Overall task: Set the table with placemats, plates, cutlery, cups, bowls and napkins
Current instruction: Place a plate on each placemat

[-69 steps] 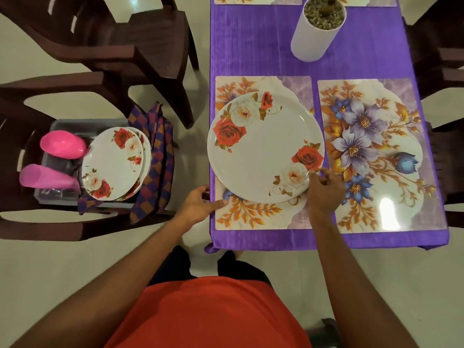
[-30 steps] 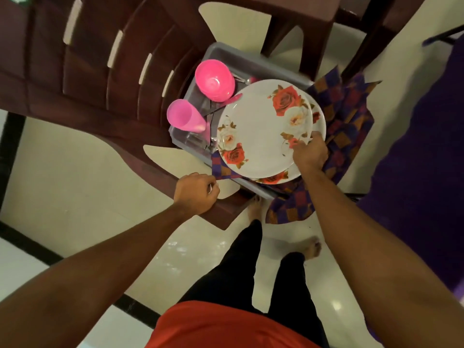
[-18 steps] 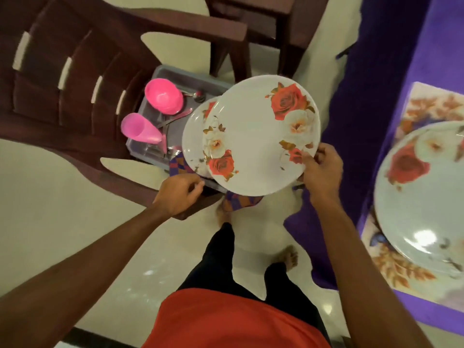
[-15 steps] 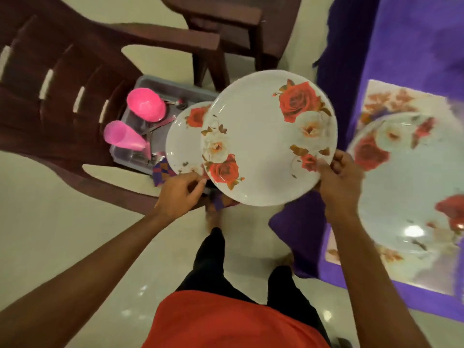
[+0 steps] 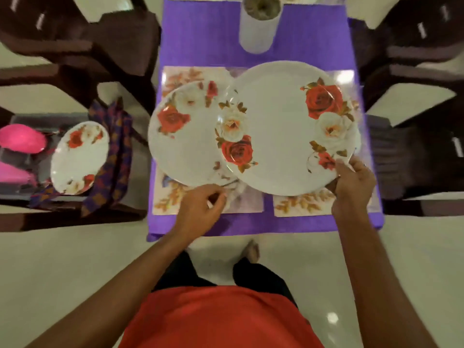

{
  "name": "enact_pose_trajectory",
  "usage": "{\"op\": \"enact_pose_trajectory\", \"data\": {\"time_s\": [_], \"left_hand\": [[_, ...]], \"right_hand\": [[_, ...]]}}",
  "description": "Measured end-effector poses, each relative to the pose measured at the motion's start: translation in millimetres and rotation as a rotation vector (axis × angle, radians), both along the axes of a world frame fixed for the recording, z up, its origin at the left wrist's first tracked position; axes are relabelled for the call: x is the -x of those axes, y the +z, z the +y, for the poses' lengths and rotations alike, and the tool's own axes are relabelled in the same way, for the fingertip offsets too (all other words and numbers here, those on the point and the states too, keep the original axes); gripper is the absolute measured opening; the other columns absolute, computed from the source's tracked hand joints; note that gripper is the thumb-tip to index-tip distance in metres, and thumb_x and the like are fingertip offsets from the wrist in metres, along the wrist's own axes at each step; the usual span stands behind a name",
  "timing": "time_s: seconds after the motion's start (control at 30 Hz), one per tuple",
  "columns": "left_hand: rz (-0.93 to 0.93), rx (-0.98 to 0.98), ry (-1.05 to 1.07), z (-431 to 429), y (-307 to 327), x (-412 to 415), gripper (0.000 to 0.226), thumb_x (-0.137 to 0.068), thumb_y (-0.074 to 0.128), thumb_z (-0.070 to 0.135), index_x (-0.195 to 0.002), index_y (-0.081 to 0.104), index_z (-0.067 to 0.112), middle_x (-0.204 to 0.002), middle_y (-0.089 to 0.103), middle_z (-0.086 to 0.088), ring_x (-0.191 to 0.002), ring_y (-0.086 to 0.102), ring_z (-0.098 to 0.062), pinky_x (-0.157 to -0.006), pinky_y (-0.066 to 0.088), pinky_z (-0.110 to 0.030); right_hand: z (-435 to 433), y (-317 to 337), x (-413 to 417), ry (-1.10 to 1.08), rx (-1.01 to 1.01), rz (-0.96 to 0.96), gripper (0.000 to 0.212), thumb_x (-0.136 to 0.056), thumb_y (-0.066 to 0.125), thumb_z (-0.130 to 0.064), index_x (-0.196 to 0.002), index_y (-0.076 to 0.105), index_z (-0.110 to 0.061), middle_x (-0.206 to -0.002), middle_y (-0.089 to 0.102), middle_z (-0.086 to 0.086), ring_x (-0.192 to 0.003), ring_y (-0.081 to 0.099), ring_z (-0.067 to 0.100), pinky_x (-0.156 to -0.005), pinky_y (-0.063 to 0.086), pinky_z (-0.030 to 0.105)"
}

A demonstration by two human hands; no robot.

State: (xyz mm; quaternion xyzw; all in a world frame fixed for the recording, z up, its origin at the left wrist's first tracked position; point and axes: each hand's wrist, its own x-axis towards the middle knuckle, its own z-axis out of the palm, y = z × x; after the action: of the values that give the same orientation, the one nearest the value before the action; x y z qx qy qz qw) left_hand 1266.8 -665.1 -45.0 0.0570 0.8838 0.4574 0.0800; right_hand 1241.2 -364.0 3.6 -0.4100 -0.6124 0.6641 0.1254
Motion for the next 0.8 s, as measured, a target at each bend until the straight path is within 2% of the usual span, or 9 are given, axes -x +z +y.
{"op": "enact_pose_trajectory", "data": {"time_s": [0.1,0.2,0.3,0.47,0.8], "left_hand": [[-0.046,0.082,-0.120,76,2,-6,0.028,-0.085,0.056,0.035,-0.105,0.071,0.022,-0.093,0.068,0.004,-0.085,0.063,-0.014,-0.076,0.052,-0.035],[-0.030,0.273,-0.191,121,-4,2,0.040,-0.090,0.061,0.037,-0.126,0.063,0.019,-0.119,0.062,-0.002,-0.109,0.058,-0.021,-0.091,0.045,-0.032],[-0.028,0.364,-0.263,143,-12,12,0.052,-0.091,0.064,0.036,-0.138,0.054,0.015,-0.132,0.054,-0.006,-0.122,0.049,-0.024,-0.098,0.042,-0.033],[-0.037,0.418,-0.265,160,-23,20,0.066,-0.088,0.069,0.038,-0.146,0.045,0.017,-0.144,0.046,-0.005,-0.129,0.044,-0.026,-0.106,0.039,-0.036],[-0.045,0.445,-0.223,165,-33,19,0.074,-0.081,0.078,0.031,-0.146,0.044,0.020,-0.152,0.039,0.001,-0.135,0.036,-0.025,-0.111,0.032,-0.035]], "right_hand": [[62,-11,-15,-0.107,0.039,-0.031,0.019,-0.095,0.064,-0.006,-0.109,0.074,-0.013,-0.087,0.076,-0.002,-0.081,0.075,0.014,-0.064,0.061,0.030],[102,-30,-16,-0.151,0.063,-0.058,0.020,-0.094,0.065,-0.008,-0.098,0.077,-0.024,-0.095,0.078,0.001,-0.094,0.075,0.022,-0.075,0.063,0.039],[121,-44,-8,-0.189,0.088,-0.042,0.023,-0.094,0.064,-0.006,-0.095,0.077,-0.025,-0.095,0.078,0.001,-0.093,0.075,0.021,-0.080,0.062,0.044],[132,-68,7,-0.215,0.139,-0.031,0.022,-0.093,0.063,-0.002,-0.101,0.077,-0.016,-0.096,0.078,0.003,-0.092,0.076,0.021,-0.083,0.062,0.048],[114,-99,9,-0.131,0.037,-0.122,0.015,-0.097,0.065,-0.018,-0.106,0.074,-0.025,-0.096,0.077,-0.005,-0.091,0.074,0.013,-0.079,0.063,0.047]]}}
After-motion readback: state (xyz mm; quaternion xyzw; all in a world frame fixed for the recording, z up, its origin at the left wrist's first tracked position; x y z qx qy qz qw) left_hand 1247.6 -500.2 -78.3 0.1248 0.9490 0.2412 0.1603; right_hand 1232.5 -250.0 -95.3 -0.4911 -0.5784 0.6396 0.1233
